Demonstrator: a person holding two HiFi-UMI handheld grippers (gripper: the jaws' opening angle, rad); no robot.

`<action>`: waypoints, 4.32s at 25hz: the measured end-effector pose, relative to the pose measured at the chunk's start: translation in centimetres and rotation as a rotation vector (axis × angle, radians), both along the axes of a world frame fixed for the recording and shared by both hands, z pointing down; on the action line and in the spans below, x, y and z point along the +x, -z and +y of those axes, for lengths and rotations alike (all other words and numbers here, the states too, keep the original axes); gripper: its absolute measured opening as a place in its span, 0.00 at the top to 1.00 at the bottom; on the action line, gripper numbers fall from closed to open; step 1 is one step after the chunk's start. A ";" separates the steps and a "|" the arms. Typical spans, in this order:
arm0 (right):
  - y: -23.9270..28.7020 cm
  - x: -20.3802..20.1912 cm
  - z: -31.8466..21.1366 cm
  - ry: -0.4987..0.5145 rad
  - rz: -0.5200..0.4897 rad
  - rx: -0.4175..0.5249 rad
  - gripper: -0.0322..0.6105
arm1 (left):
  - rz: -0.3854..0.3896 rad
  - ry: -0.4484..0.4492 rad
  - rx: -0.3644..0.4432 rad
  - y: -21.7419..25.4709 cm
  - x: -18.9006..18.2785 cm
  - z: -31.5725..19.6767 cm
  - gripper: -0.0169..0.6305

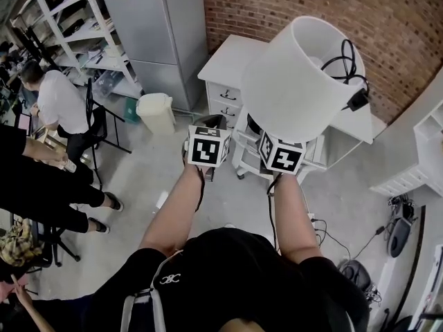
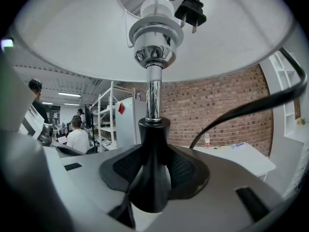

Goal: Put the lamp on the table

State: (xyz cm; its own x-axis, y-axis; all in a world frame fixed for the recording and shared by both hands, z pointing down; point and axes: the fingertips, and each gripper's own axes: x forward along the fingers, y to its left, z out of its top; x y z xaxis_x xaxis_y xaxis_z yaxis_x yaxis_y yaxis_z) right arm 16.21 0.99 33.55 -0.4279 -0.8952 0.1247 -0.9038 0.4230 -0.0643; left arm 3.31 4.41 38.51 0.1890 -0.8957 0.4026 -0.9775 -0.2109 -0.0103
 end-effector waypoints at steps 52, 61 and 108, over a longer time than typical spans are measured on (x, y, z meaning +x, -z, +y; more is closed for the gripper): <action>-4.2 -14.7 -30.6 -0.347 0.061 -0.025 0.72 | 0.078 -0.285 -0.140 -7.3 -19.3 -32.2 0.97; -7.6 -9.3 -39.4 -0.419 0.051 -0.062 0.72 | 0.019 -0.270 -0.170 -8.7 -17.9 -38.8 0.97; -32.7 -3.7 -63.7 -0.362 0.134 -0.243 0.72 | -0.140 -0.208 -0.387 -19.2 -15.8 -53.1 0.97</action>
State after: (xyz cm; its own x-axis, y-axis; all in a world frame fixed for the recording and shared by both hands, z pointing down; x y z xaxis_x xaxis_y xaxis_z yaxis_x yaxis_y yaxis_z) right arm 12.55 -62.73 66.27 -0.0582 -0.9220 0.3827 -0.9979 0.0651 0.0051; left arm -12.53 -48.67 57.69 0.2690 -0.6231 0.7344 -0.9087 -0.4169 -0.0209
